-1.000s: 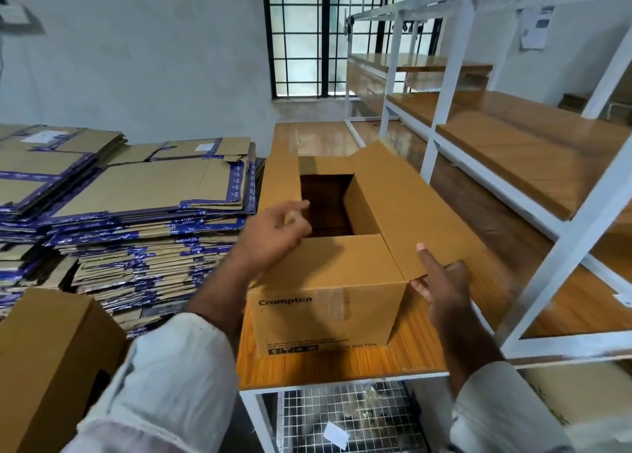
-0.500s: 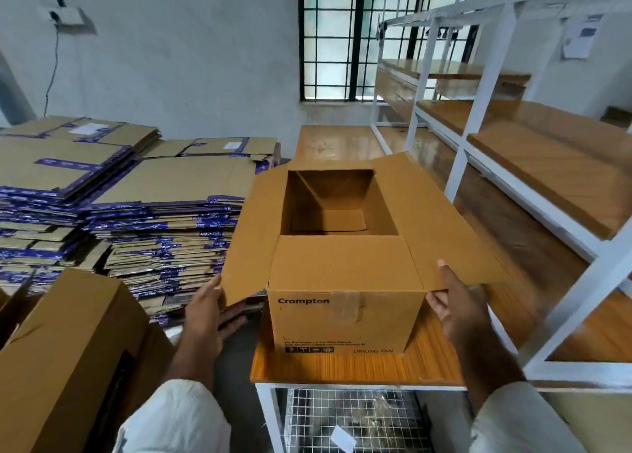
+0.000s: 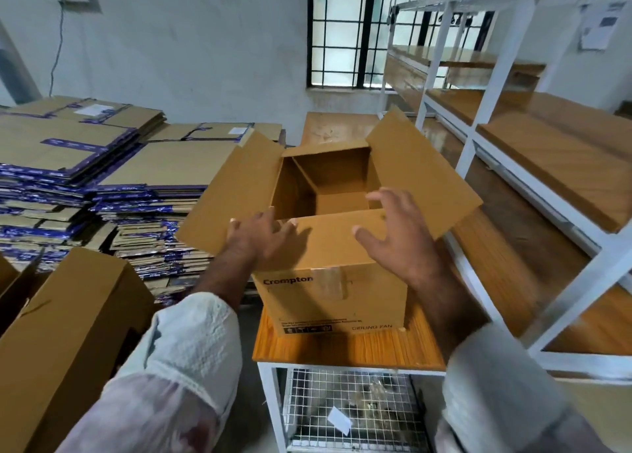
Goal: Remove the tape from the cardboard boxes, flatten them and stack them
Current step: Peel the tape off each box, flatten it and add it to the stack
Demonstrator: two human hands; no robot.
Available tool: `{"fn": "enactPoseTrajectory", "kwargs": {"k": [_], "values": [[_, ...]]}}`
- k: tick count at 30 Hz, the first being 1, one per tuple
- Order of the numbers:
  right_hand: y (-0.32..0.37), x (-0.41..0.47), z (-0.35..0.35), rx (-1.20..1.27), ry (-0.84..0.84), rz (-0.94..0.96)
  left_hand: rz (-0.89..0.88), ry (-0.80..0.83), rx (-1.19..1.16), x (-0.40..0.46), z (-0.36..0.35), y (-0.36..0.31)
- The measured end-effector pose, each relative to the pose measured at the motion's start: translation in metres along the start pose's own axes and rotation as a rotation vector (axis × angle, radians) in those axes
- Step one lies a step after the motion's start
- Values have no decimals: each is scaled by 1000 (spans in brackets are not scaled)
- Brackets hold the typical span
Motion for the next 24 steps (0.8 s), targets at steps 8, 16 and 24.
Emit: {"fn": "enactPoseTrajectory", "kwargs": {"k": [8,16,24], "values": [[-7,39,-42,-336,532,10,88,-55,-520,3,10,11],[46,43,48,-241,284,63,24,-2,-1212,-16,50,9],[36,-21,-35,-432,862,-27,-225,541,-409,-42,5,-49]]}}
Point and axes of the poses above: each hand's wrist, its own x-axis towards the middle knuckle, its own z-axis out of the back of the hand, y = z × x, the point moved 7 cm from there along x, towards the middle knuckle, and after that the axes turned 5 degrees about -x, right-handed, at the moved point
